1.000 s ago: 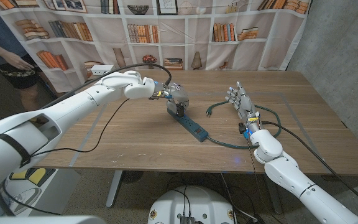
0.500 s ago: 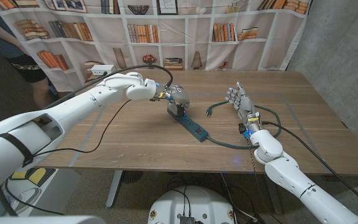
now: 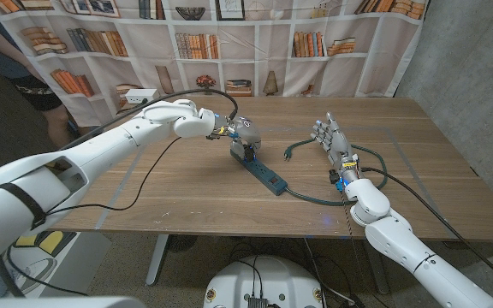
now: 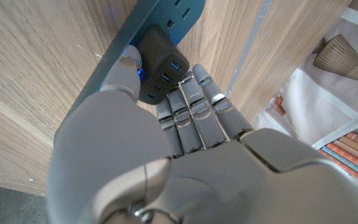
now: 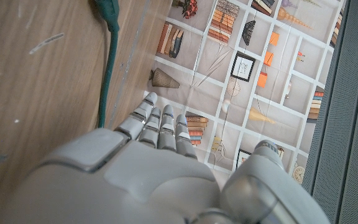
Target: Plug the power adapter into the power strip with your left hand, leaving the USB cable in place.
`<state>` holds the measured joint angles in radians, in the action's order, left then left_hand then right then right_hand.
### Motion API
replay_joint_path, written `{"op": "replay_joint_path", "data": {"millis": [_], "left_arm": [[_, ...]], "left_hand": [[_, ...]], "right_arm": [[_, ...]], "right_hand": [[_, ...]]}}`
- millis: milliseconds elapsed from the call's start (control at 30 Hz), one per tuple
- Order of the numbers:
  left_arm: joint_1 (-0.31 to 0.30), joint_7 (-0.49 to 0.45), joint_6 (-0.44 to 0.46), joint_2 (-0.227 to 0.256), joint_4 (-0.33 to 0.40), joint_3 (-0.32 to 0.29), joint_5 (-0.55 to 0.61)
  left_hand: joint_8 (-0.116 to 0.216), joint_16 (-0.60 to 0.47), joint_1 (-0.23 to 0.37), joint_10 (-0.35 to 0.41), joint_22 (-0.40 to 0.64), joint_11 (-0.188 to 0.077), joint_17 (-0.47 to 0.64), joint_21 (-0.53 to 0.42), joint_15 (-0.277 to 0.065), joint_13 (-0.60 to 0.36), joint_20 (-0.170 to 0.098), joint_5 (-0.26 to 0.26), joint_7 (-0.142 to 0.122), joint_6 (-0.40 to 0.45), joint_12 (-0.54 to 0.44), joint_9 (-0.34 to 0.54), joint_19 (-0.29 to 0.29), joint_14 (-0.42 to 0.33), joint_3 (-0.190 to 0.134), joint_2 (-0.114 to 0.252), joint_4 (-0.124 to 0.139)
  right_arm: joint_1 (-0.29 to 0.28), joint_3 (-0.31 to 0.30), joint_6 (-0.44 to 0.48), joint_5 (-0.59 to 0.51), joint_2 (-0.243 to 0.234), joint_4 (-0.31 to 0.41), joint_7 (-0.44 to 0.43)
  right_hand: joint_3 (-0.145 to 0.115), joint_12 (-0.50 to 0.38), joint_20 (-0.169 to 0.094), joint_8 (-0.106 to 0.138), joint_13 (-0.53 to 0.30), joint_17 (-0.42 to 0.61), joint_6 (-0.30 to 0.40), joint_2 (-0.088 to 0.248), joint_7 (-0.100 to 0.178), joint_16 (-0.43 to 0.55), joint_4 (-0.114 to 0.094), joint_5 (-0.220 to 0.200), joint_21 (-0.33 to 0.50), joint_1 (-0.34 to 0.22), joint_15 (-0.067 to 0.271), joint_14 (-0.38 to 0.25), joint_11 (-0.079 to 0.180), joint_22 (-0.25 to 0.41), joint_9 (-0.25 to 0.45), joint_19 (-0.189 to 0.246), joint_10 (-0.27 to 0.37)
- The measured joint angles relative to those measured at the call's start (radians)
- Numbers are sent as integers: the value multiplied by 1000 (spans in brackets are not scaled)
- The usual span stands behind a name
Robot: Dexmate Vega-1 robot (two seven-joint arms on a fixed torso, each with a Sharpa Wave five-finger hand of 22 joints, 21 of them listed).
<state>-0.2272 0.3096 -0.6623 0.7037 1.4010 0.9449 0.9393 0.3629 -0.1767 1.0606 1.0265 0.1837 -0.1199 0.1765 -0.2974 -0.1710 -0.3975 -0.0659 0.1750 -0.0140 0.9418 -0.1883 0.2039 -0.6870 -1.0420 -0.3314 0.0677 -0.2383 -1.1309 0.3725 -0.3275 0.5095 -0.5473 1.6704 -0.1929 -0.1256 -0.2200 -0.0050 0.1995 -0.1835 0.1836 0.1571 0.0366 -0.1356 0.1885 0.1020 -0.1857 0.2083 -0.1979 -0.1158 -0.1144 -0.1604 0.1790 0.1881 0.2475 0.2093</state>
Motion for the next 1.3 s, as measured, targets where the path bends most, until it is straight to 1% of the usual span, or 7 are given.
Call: {"op": "replay_joint_path", "data": {"millis": [100, 300, 333, 400, 500, 967, 1300], "left_arm": [[1, 1, 0, 2, 2, -3, 0], [4, 2, 0, 3, 7, -8, 0], [5, 5, 1, 3, 9, -9, 0], [6, 7, 3, 4, 9, -9, 2], [8, 12, 9, 4, 13, -9, 8], [16, 48, 51, 8, 41, -1, 57], [16, 52, 63, 16, 57, 0, 67]], "left_hand": [[-8, 0, -23, -6, 0, -6, 0, 6, 0, 10, 2, 0, 4, -5, 4, 0, 6, 15, 8, -5, 8], [-26, 0, -56, -24, 0, -10, 1, 16, 21, 25, 2, 0, 11, -37, 4, 1, 27, 65, -31, -20, 69], [-31, 0, -63, -35, 0, -10, 2, 20, 25, 29, 2, 0, 13, -46, 4, 2, 35, 76, -63, -26, 105], [-41, 0, -72, -55, 0, -7, 3, 28, 33, 35, 6, 0, 16, -64, 4, 2, 45, 99, -65, -28, 109], [-58, 0, -85, -89, 0, -5, 3, 39, 42, 45, 6, 1, 13, -97, 11, 1, 67, 132, -99, -38, 154], [-169, 8, -171, -356, -3, 25, 0, 91, 107, 114, 17, -1, 26, -339, 15, -6, 190, 393, -64, -77, 183], [-176, 8, -216, -456, -2, 45, 3, 98, 118, 133, 28, 3, 37, -450, 15, 3, 240, 489, -40, -101, 202]], "right_arm": [[0, -1, 0, 0, 0, 1, -1], [0, -1, -1, -2, -1, 2, -1], [-1, -1, -1, -2, -1, 3, -1], [-1, -1, -1, -2, -1, 3, -1], [-1, -1, -1, -2, -1, 3, -2], [2, 0, -1, -5, 2, 3, -5], [3, 3, 0, -11, 5, 3, -9]], "right_hand": [[0, 0, 0, 0, 0, 0, 0, 0, 0, 0, 0, 0, 0, 0, 0, 0, 0, 0, 0, 0, 0], [0, 0, 0, 0, 0, 0, 0, 0, 0, 0, 0, 0, 0, 0, 0, 0, 0, 0, 0, 0, 0], [0, 0, 0, 0, 0, 0, 0, 0, 0, 0, 0, 0, 0, 0, 0, 0, 0, 0, 0, 0, 0], [0, 0, 0, 0, 0, 0, 0, 0, 0, 0, 0, 0, 0, 0, 0, 0, 0, 0, 0, 0, 0], [0, 0, 0, 0, 0, 0, 0, 0, 0, 0, 0, 0, 0, 0, 0, 0, 0, 0, 0, 0, 0], [0, 0, 0, 0, 0, 0, 0, 4, 0, 0, 0, 0, 0, -4, 0, 0, 4, 0, 0, 0, 4], [0, 0, 0, 0, 0, 0, 0, 4, 0, 0, 0, 0, 0, -4, 0, 0, 4, 0, 0, 0, 4]]}}
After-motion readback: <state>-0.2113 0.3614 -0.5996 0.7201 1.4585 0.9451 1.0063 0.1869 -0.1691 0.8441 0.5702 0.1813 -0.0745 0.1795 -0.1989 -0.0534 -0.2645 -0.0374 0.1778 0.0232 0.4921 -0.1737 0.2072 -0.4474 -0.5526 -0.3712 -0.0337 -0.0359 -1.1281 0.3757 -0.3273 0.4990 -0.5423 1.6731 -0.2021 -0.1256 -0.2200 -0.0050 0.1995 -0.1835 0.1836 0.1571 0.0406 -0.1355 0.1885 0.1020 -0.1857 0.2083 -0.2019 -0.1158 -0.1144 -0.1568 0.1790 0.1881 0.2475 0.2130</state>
